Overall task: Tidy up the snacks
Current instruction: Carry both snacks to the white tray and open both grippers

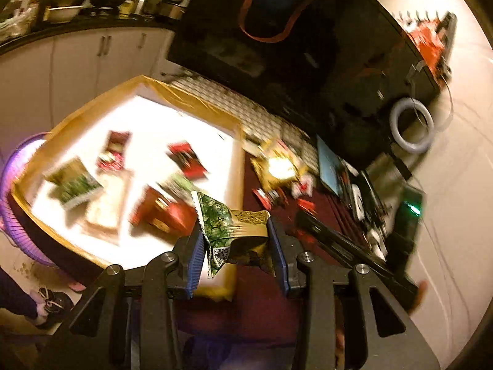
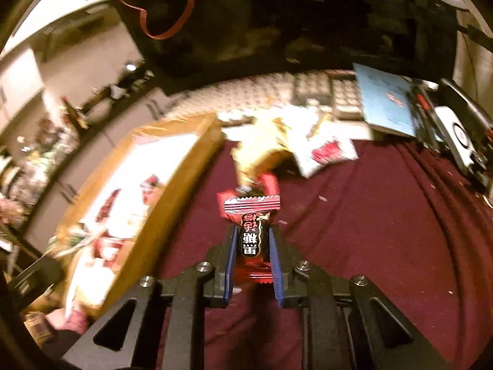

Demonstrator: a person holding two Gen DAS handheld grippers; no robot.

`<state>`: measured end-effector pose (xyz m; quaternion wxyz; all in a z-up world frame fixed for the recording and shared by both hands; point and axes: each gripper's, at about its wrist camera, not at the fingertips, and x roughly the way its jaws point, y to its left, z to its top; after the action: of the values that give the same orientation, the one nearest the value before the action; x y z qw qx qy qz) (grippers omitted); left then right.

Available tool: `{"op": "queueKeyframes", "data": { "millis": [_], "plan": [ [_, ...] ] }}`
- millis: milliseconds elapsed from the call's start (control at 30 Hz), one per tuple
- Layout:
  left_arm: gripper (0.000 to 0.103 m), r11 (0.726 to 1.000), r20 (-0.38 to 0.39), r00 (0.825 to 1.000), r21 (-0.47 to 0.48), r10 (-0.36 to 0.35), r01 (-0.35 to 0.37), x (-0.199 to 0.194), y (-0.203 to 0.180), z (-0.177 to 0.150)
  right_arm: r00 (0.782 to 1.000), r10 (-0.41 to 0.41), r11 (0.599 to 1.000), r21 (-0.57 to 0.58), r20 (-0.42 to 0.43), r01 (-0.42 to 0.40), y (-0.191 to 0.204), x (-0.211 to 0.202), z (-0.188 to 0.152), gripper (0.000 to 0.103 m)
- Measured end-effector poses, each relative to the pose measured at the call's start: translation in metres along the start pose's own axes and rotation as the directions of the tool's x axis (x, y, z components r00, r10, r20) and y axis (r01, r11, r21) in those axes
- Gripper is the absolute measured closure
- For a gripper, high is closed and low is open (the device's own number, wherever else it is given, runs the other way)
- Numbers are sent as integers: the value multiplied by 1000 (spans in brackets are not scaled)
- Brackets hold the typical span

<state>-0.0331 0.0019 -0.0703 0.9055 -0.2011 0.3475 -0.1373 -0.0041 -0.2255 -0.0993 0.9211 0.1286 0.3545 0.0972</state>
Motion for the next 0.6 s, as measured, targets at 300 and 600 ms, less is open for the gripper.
{"op": "queueKeyframes", "data": {
  "millis": [300,600],
  "plan": [
    [67,993,37,995,-84,90,-86,16,36,59,978,200,970,-124,-65,-207,48,32,34,83],
    [67,985,-176,974,-74,144,-159,101,66,107,957,135,976,-133,-258,-173,86,132,82,83]
  ]
}}
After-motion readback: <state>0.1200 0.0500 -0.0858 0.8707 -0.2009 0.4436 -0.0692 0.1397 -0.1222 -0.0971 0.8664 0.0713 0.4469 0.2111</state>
